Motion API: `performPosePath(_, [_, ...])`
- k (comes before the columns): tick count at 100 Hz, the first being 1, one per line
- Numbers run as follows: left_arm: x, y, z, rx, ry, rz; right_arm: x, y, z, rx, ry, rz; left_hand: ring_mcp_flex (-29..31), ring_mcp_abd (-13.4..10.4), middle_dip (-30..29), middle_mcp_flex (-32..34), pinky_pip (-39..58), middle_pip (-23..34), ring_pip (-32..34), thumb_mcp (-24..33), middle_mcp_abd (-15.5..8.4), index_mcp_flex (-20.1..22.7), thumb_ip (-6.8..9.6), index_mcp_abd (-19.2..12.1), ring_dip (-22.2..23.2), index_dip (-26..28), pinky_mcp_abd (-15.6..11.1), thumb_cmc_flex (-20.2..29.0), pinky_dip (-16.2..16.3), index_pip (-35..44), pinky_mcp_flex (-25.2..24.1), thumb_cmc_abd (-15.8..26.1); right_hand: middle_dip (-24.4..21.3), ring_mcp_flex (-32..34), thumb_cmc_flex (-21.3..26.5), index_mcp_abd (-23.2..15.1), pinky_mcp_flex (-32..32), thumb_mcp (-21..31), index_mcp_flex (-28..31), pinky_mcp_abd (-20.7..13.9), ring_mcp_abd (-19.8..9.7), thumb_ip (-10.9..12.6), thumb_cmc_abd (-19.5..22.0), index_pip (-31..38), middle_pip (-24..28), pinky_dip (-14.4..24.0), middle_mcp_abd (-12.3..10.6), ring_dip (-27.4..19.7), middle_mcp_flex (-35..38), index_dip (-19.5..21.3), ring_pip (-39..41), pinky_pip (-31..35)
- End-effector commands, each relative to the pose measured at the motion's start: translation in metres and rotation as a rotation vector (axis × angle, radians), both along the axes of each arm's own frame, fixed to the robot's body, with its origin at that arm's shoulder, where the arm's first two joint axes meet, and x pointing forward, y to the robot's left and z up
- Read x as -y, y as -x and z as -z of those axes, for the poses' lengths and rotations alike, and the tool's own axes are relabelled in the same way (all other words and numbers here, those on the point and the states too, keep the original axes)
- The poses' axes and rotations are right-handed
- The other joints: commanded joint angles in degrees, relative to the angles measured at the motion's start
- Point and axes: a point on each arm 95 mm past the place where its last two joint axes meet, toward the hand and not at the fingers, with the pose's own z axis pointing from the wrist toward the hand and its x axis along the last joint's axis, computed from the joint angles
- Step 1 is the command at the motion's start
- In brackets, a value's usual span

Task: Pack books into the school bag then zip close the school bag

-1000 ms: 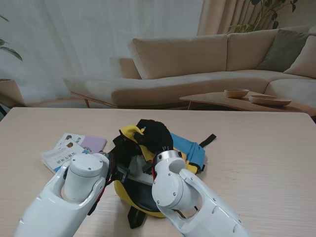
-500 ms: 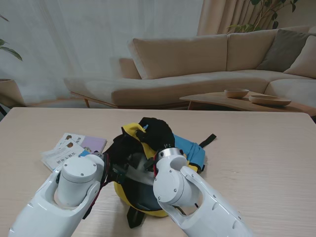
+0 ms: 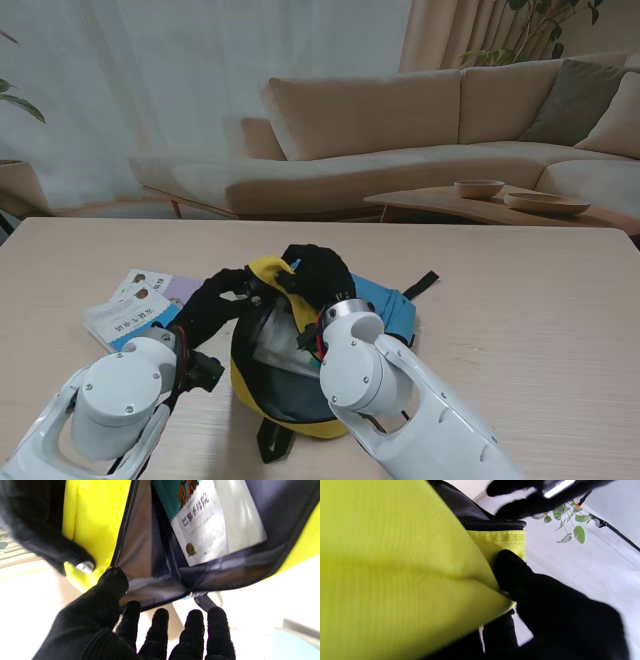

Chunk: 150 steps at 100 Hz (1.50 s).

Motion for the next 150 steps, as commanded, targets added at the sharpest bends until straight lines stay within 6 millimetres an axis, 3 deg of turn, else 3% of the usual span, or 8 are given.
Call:
performPosePath(1, [-0.004,0.008,-0.005,0.023,-0.004,-0.006,-0.001,0.005,0.006,-0.027,0.001,-0.033,0.68,0.22,0.97,1.67,2.6,1.58,1.02,-0.2,-0.04,-1.14,1.71,-1.48,1.0,0.58,0.38,-1.36,1.32,1.32,-0.11,0.45,-0.53,0.72,4.66,-7.03,-0.19,-0.02,2.97,1.31,0.98,0.07,2.84,3.36,-0.69,0.74,0.53,0.73,-0.05,0.73,0.07,1.2])
performPosePath(34, [-0.033,0.021,-0.015,0.137,-0.081,-0.076,-0.007,0.016,0.03,-0.098,0.069,-0.16,-0.03,-0.3,0.54,0.5,1.28,1.25,-0.25,0.41,-0.52,-1.36,1.61,-1.75,0.39,0.45,0.07,-1.73,0.54,1.32,-0.99,0.24,-0.31,0.18,4.81,-7.28,-1.17,-0.82,2.64,1.48,0.72,0.37,3.35,3.28,-0.72,1.81,0.19,0.9,-0.49,0.91,0.09,1.12])
performPosePath(88, [-0.046,0.017,-0.007,0.142,-0.16,-0.009,-0.021,0.038,0.09,-0.158,0.275,-0.308,-0.45,-1.72,-0.42,0.06,-2.63,-0.45,-2.5,-0.4,-1.61,-1.11,1.6,-3.16,-0.32,-0.48,-0.77,-1.96,-0.1,0.22,-2.02,0.72,-0.29,-2.78,3.19,-8.11,-6.57,-1.34,-0.4,0.64,-1.33,0.77,3.65,1.02,-1.5,4.95,-1.73,1.13,-2.69,-3.36,-1.05,0.01])
performPosePath(100, [-0.047,0.016,-0.006,0.147,-0.191,-0.001,-0.022,0.043,0.099,-0.164,0.296,-0.33,-0.3,-2.25,0.03,1.89,-3.9,0.42,-2.95,-0.69,-1.61,-0.89,1.65,-3.57,-0.4,-0.53,-0.42,-2.28,-0.03,0.19,-2.33,0.87,-0.64,-6.23,-1.88,-8.07,-10.07,1.38,-4.99,0.24,-2.27,0.94,0.79,-0.53,-2.39,7.49,-2.36,1.38,-5.92,-7.37,-3.4,-2.48])
performPosePath(110, [-0.048,0.015,-0.006,0.15,-0.222,0.014,-0.022,0.047,0.103,-0.167,0.318,-0.356,-0.21,-2.53,-0.06,2.11,-5.63,0.33,-3.54,-1.19,-1.84,-0.01,1.78,-4.29,-0.34,-0.42,-0.37,-2.21,0.73,0.44,-2.27,1.02,-0.65,-11.48,-11.7,-5.5,-14.96,5.19,-10.78,0.18,-4.08,2.17,-2.52,-6.45,-3.22,8.91,-3.47,1.31,-12.2,-6.14,-8.88,-6.75])
performPosePath(119, [-0.05,0.015,-0.005,0.144,-0.246,0.044,-0.022,0.05,0.104,-0.177,0.318,-0.368,-0.2,-2.77,-0.4,1.49,-6.75,-0.32,-4.05,-1.66,-2.01,0.33,1.79,-4.45,-0.29,-0.43,-0.54,-2.24,1.31,0.03,-2.22,1.32,-1.69,-17.34,-17.06,-0.73,-21.02,0.77,-13.59,1.28,-5.17,8.85,2.02,-16.82,-4.77,8.6,-3.64,0.38,-18.29,-0.99,-15.17,-12.7])
performPosePath(136, [-0.054,0.014,-0.005,0.163,-0.328,0.083,-0.017,0.057,0.095,-0.148,0.306,-0.383,-0.59,-3.3,-0.76,0.93,-8.72,-1.26,-4.88,-2.45,-2.57,0.26,1.92,-5.05,-0.34,-0.35,-0.8,-2.13,1.92,-0.4,-2.47,1.58,-3.82,-28.6,-21.64,2.6,-32.94,-11.74,-24.4,1.18,-7.98,8.92,4.29,-23.93,-11.06,5.44,-4.64,-3.17,-29.24,-4.61,-26.63,-23.67])
performPosePath(150, [-0.059,0.012,-0.005,0.19,-0.4,0.12,-0.01,0.06,0.081,-0.101,0.275,-0.375,-0.92,-3.88,-0.69,1.18,-11.41,-1.76,-5.77,-3.15,-2.98,0.18,2.01,-5.9,-0.49,-0.17,-1.12,-2.19,2.48,-0.82,-2.44,1.81,-4.7,-34.15,-22.4,2.95,-40.53,-19.32,-27.69,-0.14,-9.4,10.58,7.64,-24.17,-13.25,2.53,-5.15,-5.45,-33.39,-7.03,-32.07,-30.32])
